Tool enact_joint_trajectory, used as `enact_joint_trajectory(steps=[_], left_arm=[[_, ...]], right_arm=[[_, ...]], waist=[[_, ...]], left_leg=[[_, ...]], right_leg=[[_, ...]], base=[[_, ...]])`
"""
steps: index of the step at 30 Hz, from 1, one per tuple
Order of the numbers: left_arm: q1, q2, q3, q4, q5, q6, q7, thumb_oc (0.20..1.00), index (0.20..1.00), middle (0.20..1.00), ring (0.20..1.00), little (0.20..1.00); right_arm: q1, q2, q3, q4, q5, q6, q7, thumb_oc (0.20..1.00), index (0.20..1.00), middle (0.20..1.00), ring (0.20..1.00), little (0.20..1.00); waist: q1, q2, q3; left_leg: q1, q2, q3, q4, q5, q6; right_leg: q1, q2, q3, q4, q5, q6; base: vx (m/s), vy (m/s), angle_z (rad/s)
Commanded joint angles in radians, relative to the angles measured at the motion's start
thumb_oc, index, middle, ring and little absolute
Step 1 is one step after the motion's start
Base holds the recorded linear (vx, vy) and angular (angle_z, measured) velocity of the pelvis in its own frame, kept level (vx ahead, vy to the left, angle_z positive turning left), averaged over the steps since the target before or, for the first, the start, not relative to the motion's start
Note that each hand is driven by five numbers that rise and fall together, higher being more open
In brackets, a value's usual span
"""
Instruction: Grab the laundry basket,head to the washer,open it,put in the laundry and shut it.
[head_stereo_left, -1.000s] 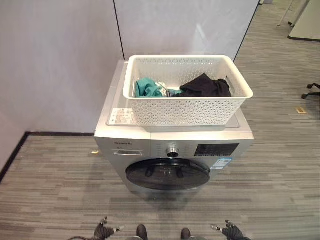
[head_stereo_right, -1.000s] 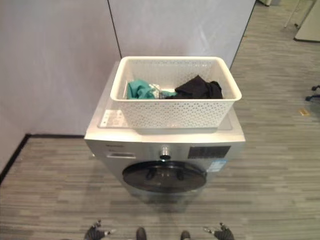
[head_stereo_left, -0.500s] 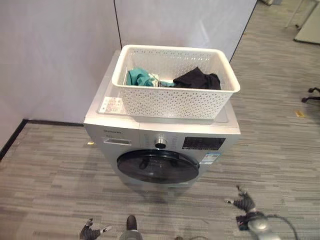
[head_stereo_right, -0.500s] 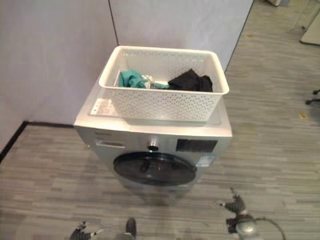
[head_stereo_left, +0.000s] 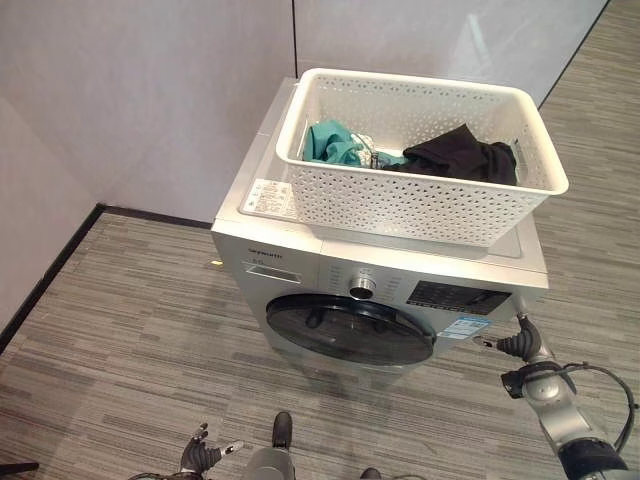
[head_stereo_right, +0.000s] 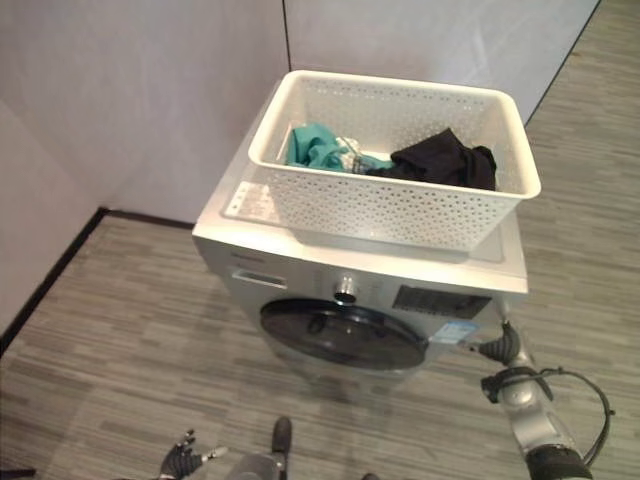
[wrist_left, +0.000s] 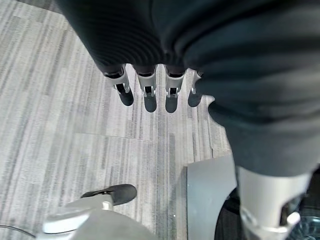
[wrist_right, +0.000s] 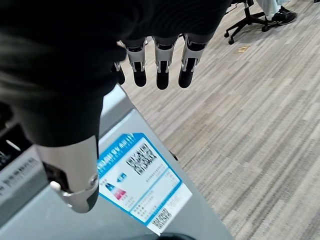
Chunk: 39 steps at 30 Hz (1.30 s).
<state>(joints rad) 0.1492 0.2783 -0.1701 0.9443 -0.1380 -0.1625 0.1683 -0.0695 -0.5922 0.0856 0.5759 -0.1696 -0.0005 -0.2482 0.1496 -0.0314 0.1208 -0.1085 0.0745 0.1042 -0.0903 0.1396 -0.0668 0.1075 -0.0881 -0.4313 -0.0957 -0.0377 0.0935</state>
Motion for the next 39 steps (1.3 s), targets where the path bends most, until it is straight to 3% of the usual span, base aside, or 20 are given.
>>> enact_joint_trajectory(steps=[1, 13, 18, 33, 39], left_arm=[[-0.038, 0.043, -0.019, 0.020, 0.016, -0.011, 0.002, 1.000, 1.000, 1.000, 1.000, 1.000], [-0.046, 0.044, 0.012, 0.034, 0.014, -0.001, 0.009, 1.000, 1.000, 1.000, 1.000, 1.000], [-0.054, 0.047, -0.003, 0.029, 0.019, -0.004, 0.012, 1.000, 1.000, 1.000, 1.000, 1.000], [-0.049, 0.056, 0.010, 0.010, -0.006, -0.013, 0.023, 1.000, 1.000, 1.000, 1.000, 1.000], [-0.036, 0.074, -0.013, -0.063, -0.016, -0.032, 0.009, 1.000, 1.000, 1.000, 1.000, 1.000]], right_arm=[[-0.041, 0.000, 0.068, -0.044, 0.018, -0.036, 0.014, 1.000, 1.000, 1.000, 1.000, 1.000], [0.097, 0.054, 0.102, -0.278, 0.020, -0.043, 0.109, 1.000, 1.000, 1.000, 1.000, 1.000], [0.079, 0.087, 0.126, -0.242, 0.032, -0.038, 0.105, 1.000, 1.000, 1.000, 1.000, 1.000], [0.082, 0.114, 0.178, -0.231, 0.076, -0.059, 0.123, 1.000, 1.000, 1.000, 1.000, 1.000], [0.017, 0.100, 0.225, -0.122, 0.078, -0.069, 0.121, 1.000, 1.000, 1.000, 1.000, 1.000]], waist=[[0.010, -0.036, -0.013], [-0.004, -0.075, -0.001], [0.002, -0.093, 0.003], [0.010, -0.088, 0.018], [0.025, -0.064, 0.047]], left_leg=[[-0.061, -0.016, 0.004, 0.003, -0.047, 0.007], [-0.071, -0.018, 0.004, 0.003, -0.051, 0.009], [-0.069, -0.020, -0.004, 0.003, -0.069, 0.002], [-0.089, -0.036, -0.021, 0.003, -0.062, 0.003], [-0.121, -0.051, -0.035, 0.003, -0.049, 0.002]], right_leg=[[0.090, -0.019, -0.004, 0.022, -0.104, 0.009], [0.071, -0.016, 0.000, 0.032, -0.108, 0.006], [0.071, -0.012, 0.010, 0.035, -0.127, 0.003], [0.059, -0.010, -0.005, 0.040, -0.140, -0.004], [0.035, -0.012, -0.019, 0.044, -0.143, -0.006]], base=[[0.00, 0.000, 0.00], [0.01, -0.002, 0.03], [0.04, -0.027, 0.05], [0.01, 0.001, 0.05], [-0.02, -0.006, 0.09]])
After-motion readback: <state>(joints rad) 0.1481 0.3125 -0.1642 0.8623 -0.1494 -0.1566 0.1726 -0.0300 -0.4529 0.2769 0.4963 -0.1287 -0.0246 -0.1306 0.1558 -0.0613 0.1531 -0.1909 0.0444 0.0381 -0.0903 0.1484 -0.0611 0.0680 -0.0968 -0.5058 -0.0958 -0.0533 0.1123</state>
